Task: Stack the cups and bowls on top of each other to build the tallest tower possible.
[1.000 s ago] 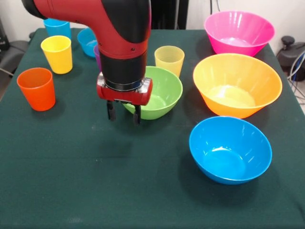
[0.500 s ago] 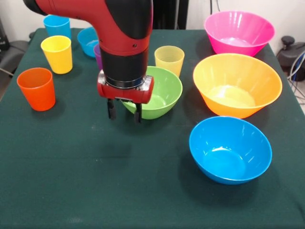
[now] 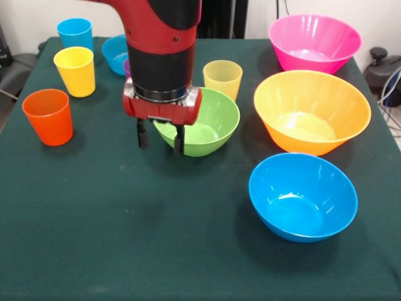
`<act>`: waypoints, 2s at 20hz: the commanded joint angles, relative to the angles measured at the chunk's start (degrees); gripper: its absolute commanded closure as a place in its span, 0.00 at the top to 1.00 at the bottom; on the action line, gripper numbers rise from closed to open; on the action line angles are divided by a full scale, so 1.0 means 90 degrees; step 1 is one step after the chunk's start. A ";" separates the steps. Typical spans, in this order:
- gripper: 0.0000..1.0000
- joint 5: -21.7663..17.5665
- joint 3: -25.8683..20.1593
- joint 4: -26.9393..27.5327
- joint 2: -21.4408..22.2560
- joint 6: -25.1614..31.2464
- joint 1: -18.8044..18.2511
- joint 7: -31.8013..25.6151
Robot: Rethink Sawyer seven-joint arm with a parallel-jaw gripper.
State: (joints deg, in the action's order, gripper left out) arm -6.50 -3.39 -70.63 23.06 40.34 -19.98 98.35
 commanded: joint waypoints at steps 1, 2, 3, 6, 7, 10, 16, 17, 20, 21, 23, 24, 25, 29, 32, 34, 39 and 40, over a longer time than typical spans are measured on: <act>1.00 -0.0149 -0.0245 -0.0566 0.0408 0.0913 0.0152 -0.0073; 1.00 -0.0161 -0.0260 -0.0634 0.0449 0.0879 0.0123 -0.0095; 1.00 -0.0167 -0.0289 -0.0761 0.0509 0.0804 0.0082 -0.0121; 1.00 -0.0191 -0.0359 -0.0982 0.0518 0.0582 -0.0032 -0.0146; 1.00 -0.0208 -0.0390 -0.1100 0.0496 0.0415 -0.0081 -0.0143; 1.00 -0.0295 -0.0455 -0.1465 0.0500 0.0024 -0.0232 -0.0198; 1.00 -0.0590 -0.0508 -0.1963 0.0399 -0.0773 -0.0474 -0.0276; 1.00 -0.0595 -0.0515 -0.1917 0.0342 -0.0789 -0.0486 -0.0276; 1.00 -0.0556 -0.0585 -0.1670 0.0179 -0.0733 -0.0509 -0.0272; 1.00 -0.0549 -0.0610 -0.1485 0.0077 -0.0713 -0.0503 -0.0281; 1.00 -0.0544 -0.0638 -0.1215 -0.0073 -0.0655 -0.0474 -0.0272; 1.00 -0.0539 -0.0659 -0.1057 -0.0158 -0.0621 -0.0457 -0.0276; 1.00 -0.0529 -0.0665 -0.0898 -0.0232 -0.0584 -0.0435 -0.0280; 1.00 -0.0520 -0.0643 -0.0418 -0.0402 -0.0371 -0.0340 -0.0327; 1.00 -0.0511 -0.0577 -0.0262 -0.0375 -0.0163 -0.0267 -0.0321; 1.00 -0.0539 -0.0507 -0.0199 -0.0322 -0.0091 -0.0189 -0.0287; 1.00 -0.0578 -0.0307 0.0199 -0.0307 0.0332 0.0061 -0.0223; 1.00 -0.0574 -0.0299 0.0243 -0.0306 0.0382 0.0084 -0.0230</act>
State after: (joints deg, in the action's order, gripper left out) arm -8.07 -3.57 -74.51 22.84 36.87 -22.53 98.35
